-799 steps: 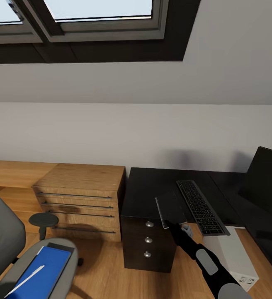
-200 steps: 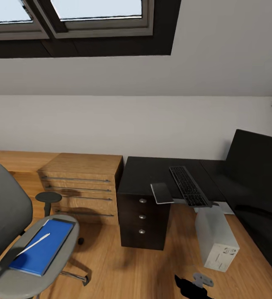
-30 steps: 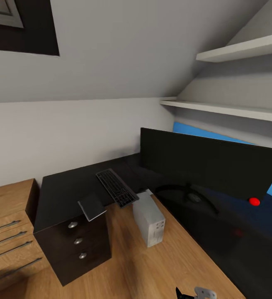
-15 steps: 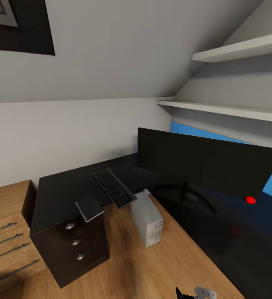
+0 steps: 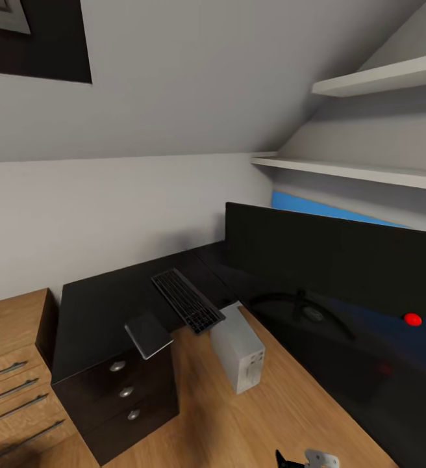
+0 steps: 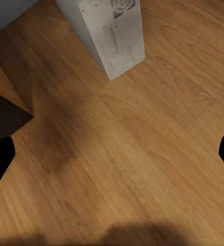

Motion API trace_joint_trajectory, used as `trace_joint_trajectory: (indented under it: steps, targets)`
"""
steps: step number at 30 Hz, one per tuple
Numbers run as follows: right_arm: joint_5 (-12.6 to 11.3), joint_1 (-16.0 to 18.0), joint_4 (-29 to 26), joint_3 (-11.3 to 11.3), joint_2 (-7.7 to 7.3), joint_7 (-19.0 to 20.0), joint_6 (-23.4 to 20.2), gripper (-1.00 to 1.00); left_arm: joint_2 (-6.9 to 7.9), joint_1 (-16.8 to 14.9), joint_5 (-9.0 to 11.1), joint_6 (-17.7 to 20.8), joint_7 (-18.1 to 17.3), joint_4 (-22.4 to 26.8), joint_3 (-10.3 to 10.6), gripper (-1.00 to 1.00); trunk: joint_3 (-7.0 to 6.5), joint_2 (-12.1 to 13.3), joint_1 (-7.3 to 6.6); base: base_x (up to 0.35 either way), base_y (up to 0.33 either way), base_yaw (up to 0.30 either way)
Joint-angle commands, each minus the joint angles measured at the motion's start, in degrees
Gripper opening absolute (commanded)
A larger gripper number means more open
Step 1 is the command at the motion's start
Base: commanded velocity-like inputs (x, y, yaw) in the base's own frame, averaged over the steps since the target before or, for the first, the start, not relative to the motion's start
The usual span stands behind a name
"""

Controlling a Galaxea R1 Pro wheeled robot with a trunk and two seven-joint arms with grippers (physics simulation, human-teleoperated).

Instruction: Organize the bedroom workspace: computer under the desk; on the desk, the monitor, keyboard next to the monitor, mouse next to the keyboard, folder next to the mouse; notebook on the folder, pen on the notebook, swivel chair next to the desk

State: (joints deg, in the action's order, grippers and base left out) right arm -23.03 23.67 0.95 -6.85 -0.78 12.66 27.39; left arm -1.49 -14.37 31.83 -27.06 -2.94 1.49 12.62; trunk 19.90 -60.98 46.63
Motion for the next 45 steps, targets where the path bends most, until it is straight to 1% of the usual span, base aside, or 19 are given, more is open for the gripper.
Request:
trace_joint_trajectory:
  steps: [1, 17, 20, 27, 31, 37, 45]
  targets:
    - [-0.6, 0.1, 0.1, -0.4, -0.01, 0.3, 0.2, 1.00, -0.01, 0.0, 0.6, -0.2, -0.3, -0.1, 0.3, 1.00, 0.06, 0.0, 0.02, 0.143, 0.150, -0.002]
    - [-0.4, 0.1, 0.0, -0.6, -0.05, 0.3, 0.2, 1.00, -0.01, 0.0, 0.6, -0.2, -0.3, -0.1, 0.3, 1.00, 0.06, 0.0, 0.02, 0.018, 0.020, 0.000]
    - [0.5, 0.1, 0.0, -0.6, -0.07, 0.3, 0.2, 1.00, -0.01, 0.0, 0.6, -0.2, -0.3, -0.1, 0.3, 1.00, 0.06, 0.0, 0.02, -0.059, 0.019, 0.000]
    - [4.2, 0.1, 0.0, -0.6, -0.16, 0.3, 0.2, 1.00, -0.01, 0.0, 0.6, -0.2, -0.3, -0.1, 0.3, 1.00, 0.06, 0.0, 0.02, -0.190, 0.073, 0.000]
    - [5.6, 0.1, 0.0, -0.5, -0.17, 0.3, 0.2, 1.00, -0.01, 0.0, 0.6, -0.2, -0.3, -0.1, 0.3, 1.00, 0.06, 0.0, 0.02, -0.170, 0.044, 0.000]
    - [6.4, 0.1, -0.1, -0.6, -0.18, 0.4, 0.3, 1.00, -0.01, 0.0, 0.6, -0.2, -0.3, -0.1, 0.3, 1.00, 0.06, 0.0, 0.02, -0.060, 0.015, 0.000]
    - [6.6, 0.1, -0.7, -0.7, -0.25, 0.4, -0.1, 1.00, -0.01, 0.0, 0.6, -0.2, -0.3, -0.1, 0.3, 1.00, 0.06, 0.0, 0.02, -0.013, 0.003, 0.000]
